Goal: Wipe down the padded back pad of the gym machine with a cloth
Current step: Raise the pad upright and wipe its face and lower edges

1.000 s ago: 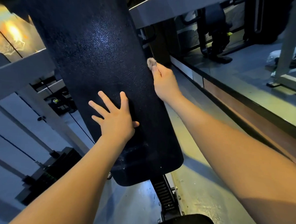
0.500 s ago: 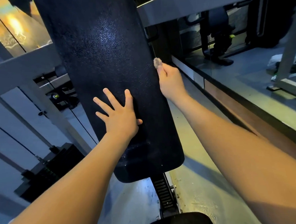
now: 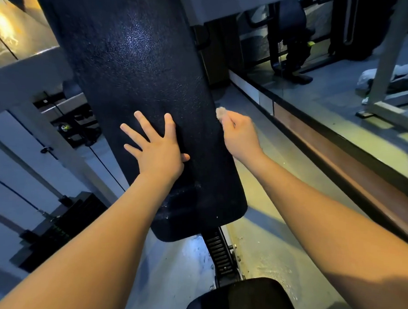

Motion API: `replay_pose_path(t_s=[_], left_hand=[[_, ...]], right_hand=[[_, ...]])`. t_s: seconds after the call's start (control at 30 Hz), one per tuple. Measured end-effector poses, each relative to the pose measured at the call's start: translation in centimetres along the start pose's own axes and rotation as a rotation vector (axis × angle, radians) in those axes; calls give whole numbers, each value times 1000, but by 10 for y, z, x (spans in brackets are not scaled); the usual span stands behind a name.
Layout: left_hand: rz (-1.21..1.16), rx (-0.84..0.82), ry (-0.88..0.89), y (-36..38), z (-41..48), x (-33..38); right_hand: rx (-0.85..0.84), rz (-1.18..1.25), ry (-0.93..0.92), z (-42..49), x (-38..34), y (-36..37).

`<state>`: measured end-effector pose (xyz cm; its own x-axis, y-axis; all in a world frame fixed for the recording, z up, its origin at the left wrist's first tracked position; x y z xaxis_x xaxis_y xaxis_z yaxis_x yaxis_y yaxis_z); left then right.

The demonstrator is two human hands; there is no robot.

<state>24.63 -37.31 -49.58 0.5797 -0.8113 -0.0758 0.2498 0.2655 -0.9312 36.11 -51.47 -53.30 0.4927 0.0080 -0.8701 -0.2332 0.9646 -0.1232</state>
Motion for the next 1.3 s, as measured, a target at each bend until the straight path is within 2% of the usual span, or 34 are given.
replay_pose_path(t_s=[0.13, 0.27, 0.43, 0.57, 0.7, 0.8, 0.9, 0.97, 1.07, 1.13, 1.2, 1.3], left_hand=[[21, 52, 20, 9, -3, -2], [16, 61, 18, 12, 0, -1], [20, 28, 5, 8, 1, 1], [24, 2, 0, 4, 0, 2], [20, 12, 6, 6, 0, 1], [26, 26, 4, 9, 0, 2], [34, 34, -3, 10, 3, 4], [39, 31, -9, 8, 4, 4], [34, 55, -8, 3, -2, 3], [42, 121, 52, 2, -11, 2], [101, 171, 197, 5, -22, 5], [142, 119, 305, 18, -31, 10]], right_hand=[[-9, 59, 92, -54, 34, 3], [-45, -14, 179, -110, 71, -2], [136, -13, 44, -34, 11, 15], [124, -53, -69, 43, -36, 20], [84, -85, -76, 17, -5, 15], [22, -55, 34, -55, 53, 8], [-28, -94, 220, -128, 106, 0], [-51, -84, 305, -151, 118, -4], [-81, -62, 322, -130, 93, -5], [-42, -29, 232, -94, 61, -4], [-40, 43, 181, -62, 46, 1], [-24, 118, 177, -66, 49, 2]])
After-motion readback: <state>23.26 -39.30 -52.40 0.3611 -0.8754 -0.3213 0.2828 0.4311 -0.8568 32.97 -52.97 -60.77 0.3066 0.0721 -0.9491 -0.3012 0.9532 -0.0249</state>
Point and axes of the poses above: each hand's wrist, its own z-axis towards the middle knuckle, its own y-axis out of the palm, x = y × z, the point moved 2 cm from there along z, towards the middle knuckle, and after that the axes turned 4 degrees about z, right-handed, at the moved point
